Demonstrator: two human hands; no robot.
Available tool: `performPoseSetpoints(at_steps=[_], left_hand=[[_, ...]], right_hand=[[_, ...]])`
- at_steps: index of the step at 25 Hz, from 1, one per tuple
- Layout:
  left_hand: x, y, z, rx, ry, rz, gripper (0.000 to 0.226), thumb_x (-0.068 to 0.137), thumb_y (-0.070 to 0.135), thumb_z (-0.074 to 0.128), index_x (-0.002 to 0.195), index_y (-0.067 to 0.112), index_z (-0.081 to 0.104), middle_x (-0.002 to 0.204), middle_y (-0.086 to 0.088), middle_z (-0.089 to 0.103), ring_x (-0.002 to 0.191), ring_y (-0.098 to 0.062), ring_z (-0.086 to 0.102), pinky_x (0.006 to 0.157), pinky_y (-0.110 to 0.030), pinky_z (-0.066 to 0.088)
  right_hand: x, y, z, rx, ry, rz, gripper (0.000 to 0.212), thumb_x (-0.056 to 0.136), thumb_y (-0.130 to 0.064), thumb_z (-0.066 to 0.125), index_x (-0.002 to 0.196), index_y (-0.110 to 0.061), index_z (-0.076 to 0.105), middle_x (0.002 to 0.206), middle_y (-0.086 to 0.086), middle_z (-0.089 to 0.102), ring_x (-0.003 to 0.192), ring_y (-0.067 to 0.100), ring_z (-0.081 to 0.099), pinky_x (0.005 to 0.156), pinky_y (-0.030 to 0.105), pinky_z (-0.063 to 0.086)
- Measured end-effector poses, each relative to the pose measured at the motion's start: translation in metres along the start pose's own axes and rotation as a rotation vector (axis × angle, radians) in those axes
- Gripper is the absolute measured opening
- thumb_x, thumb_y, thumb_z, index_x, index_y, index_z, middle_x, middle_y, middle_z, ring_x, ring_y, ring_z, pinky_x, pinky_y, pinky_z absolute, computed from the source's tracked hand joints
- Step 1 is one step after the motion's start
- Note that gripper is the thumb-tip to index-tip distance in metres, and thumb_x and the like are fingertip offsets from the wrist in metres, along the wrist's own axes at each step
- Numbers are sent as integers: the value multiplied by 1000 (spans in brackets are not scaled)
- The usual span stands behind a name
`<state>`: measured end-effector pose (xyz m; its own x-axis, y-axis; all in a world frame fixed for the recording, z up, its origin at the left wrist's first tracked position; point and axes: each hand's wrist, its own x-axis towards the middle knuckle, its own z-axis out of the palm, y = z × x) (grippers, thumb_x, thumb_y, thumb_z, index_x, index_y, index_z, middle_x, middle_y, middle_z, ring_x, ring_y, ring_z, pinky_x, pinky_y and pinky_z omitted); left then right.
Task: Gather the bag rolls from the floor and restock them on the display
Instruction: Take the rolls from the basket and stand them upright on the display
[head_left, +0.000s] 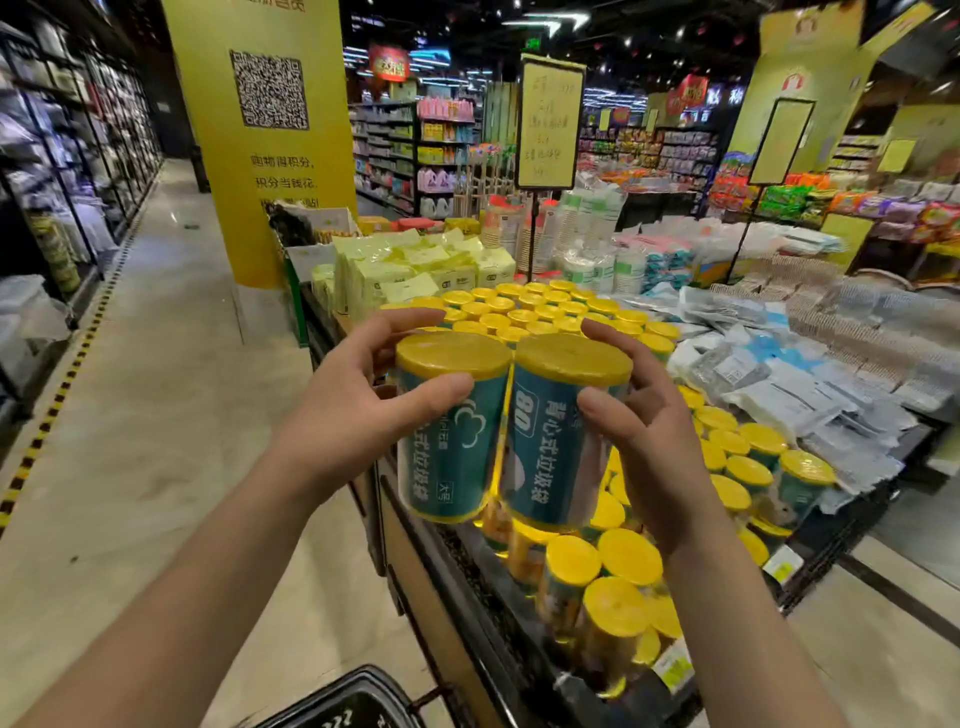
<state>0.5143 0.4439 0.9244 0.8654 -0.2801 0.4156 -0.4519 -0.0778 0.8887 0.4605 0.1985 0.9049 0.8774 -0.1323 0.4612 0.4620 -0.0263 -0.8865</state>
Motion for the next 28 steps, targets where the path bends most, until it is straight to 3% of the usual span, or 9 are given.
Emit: performPoseSetpoints(at_steps=[4, 10, 16, 24, 28], left_hand=[[1, 14, 99, 42, 30, -26, 70, 61, 58, 85, 125, 44, 63, 121, 11, 70, 113, -10, 66, 99, -46, 55], [16, 33, 232, 98, 76, -79, 69, 61, 56, 90, 124, 44, 63, 120, 16, 69, 113, -5, 65, 97, -43, 56], [53, 33, 298, 143, 85, -103, 63, 66, 48, 86, 124, 41, 64, 119, 19, 67, 107, 4, 64, 90, -27, 56], [128, -21, 339, 208, 87, -136, 72, 54, 62, 83, 122, 47, 64, 118, 31, 62, 111, 10, 59, 97, -30, 53], [170, -44, 353, 239, 112, -185, 80, 51, 63, 83, 127, 50, 59, 122, 30, 59, 116, 5, 58, 96, -32, 56]], right_hand=[[-10, -10, -101, -62, -29, -18, 74, 68, -48, 80, 137, -36, 55, 131, -6, 67, 121, 15, 63, 102, 47, 52], [3, -25, -229, -100, -8, -19, 72, 68, -48, 83, 135, -36, 57, 125, -10, 68, 117, 7, 64, 101, 43, 53], [21, -1, -299, -151, 15, 9, 71, 67, -51, 82, 132, -38, 58, 124, -15, 68, 117, 8, 63, 101, 50, 51], [91, 64, -377, -316, -92, 87, 76, 61, -60, 85, 130, -51, 55, 131, -15, 64, 126, 7, 57, 101, 48, 51], [138, 89, -391, -319, -183, 70, 75, 68, -49, 89, 134, -42, 54, 126, -24, 64, 119, -1, 60, 96, 28, 52]])
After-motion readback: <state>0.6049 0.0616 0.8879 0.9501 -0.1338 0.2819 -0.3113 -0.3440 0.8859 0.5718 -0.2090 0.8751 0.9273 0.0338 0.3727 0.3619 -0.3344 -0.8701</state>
